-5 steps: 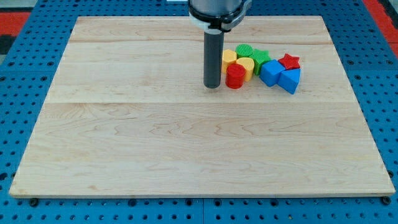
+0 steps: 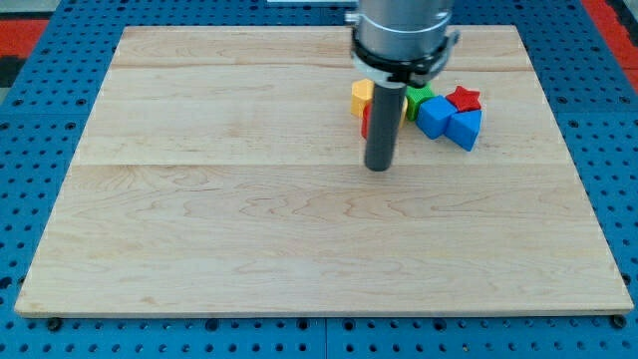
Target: Move your arm to the top left side of the yellow hexagon
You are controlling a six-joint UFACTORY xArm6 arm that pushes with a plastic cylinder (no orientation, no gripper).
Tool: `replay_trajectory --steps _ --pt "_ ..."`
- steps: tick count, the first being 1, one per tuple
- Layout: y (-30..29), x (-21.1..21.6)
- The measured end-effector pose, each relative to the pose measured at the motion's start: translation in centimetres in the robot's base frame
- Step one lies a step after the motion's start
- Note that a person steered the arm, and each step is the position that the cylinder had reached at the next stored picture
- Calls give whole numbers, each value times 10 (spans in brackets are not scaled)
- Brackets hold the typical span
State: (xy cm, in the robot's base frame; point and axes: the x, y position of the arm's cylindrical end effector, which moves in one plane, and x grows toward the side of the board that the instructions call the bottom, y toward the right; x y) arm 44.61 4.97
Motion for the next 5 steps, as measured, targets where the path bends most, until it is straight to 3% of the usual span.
replay_trajectory --steps 2,3,5 --pt "-81 -50" --pt "-83 -92" --pt "-61 -113"
